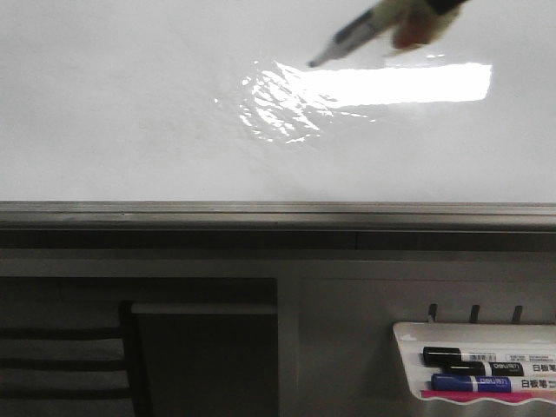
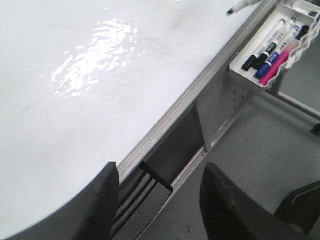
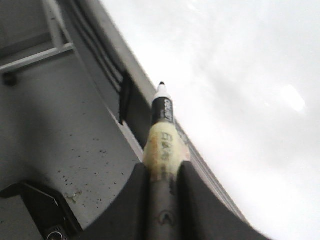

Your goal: Write number 7 on whiteboard

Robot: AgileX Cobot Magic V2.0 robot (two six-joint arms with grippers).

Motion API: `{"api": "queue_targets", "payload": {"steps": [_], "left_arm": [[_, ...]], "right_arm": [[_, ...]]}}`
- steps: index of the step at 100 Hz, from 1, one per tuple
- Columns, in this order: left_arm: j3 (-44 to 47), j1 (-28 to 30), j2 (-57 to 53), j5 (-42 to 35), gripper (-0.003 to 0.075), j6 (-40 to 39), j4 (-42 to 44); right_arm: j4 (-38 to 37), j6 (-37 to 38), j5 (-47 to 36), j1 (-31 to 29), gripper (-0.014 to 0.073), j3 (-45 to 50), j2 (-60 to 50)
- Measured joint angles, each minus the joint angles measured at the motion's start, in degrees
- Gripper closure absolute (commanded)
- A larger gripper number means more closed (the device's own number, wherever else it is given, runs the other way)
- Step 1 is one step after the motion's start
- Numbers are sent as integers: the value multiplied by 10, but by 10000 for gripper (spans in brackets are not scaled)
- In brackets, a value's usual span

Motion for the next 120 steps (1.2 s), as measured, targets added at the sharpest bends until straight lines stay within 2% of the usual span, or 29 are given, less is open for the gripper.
{"api": "queue_targets", "payload": {"steps": [9, 14, 26, 36, 44, 54, 84, 104, 120], "left_arm": [[51, 37, -43, -30, 373, 0, -31], [76, 51, -63, -48, 373, 0, -46], [119, 67, -94, -97, 373, -2, -62], [133, 68, -97, -119, 373, -3, -65], [136, 68, -96, -129, 373, -4, -67], [136, 68, -89, -136, 373, -4, -67], [136, 68, -70, -137, 373, -4, -72], [136, 68, -70, -137, 373, -4, -72], [136, 68, -70, -137, 373, -4, -72]], "right_arm": [[-21, 64, -35, -21, 638, 57, -37], [-21, 86, -83, -28, 638, 95, -56], [-16, 101, -185, -30, 638, 175, -83], [-5, 108, -219, -27, 638, 195, -78], [22, 123, -202, -35, 638, 160, -52], [33, 134, -137, -50, 638, 90, 2], [43, 138, -166, -39, 638, 24, 114], [56, 138, -190, -39, 638, -8, 147], [64, 138, -173, -75, 638, -8, 147]]}}
